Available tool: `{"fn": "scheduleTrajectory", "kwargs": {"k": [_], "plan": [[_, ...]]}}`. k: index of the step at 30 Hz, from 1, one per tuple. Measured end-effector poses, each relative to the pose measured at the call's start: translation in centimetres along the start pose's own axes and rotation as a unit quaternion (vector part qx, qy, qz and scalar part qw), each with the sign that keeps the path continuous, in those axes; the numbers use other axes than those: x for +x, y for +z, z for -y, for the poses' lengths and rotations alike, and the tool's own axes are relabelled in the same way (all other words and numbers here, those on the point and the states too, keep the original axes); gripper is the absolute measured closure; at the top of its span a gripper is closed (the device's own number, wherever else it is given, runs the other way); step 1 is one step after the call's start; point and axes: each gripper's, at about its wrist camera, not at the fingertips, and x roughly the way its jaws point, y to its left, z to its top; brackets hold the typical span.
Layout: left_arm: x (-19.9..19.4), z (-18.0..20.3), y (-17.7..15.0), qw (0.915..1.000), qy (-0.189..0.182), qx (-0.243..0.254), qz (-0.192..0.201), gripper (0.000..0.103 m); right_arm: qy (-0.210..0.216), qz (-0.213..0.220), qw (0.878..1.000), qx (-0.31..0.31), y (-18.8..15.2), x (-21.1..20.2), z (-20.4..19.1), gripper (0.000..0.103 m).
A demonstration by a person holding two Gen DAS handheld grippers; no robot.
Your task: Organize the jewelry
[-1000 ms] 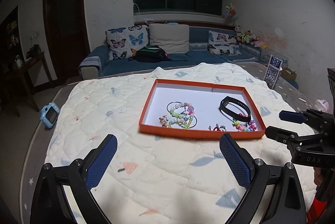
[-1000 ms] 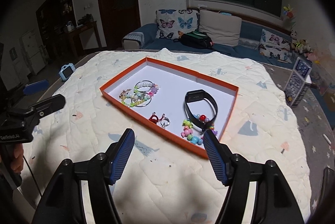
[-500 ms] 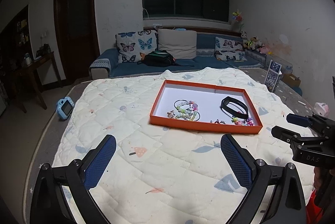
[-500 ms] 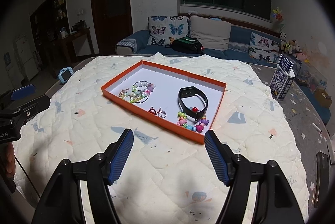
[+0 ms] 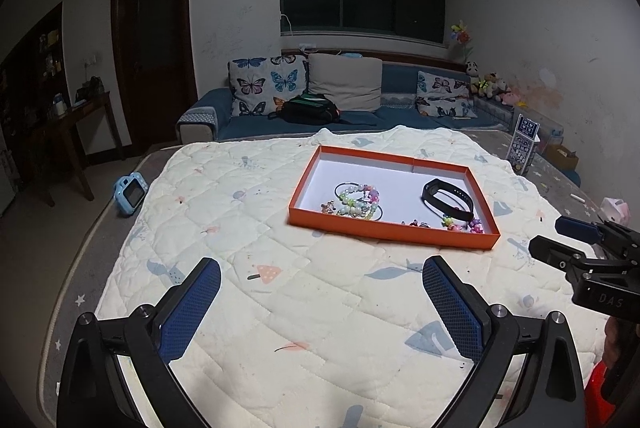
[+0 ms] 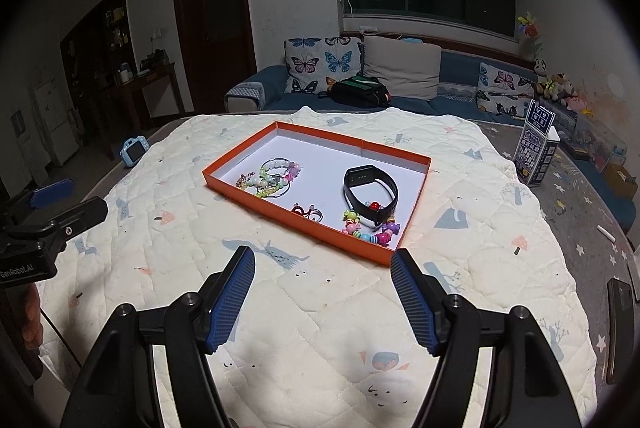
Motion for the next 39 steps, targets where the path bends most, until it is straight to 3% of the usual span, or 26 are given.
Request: {"fn": "scheduleTrajectory", "kwargs": {"k": [39], "plan": [[0.21,0.24,-0.78,1.0,0.0,0.004,-0.001,0.0,0.013,0.006,1.0,0.003,-0.19,-0.48,-0.25,0.025]]}}
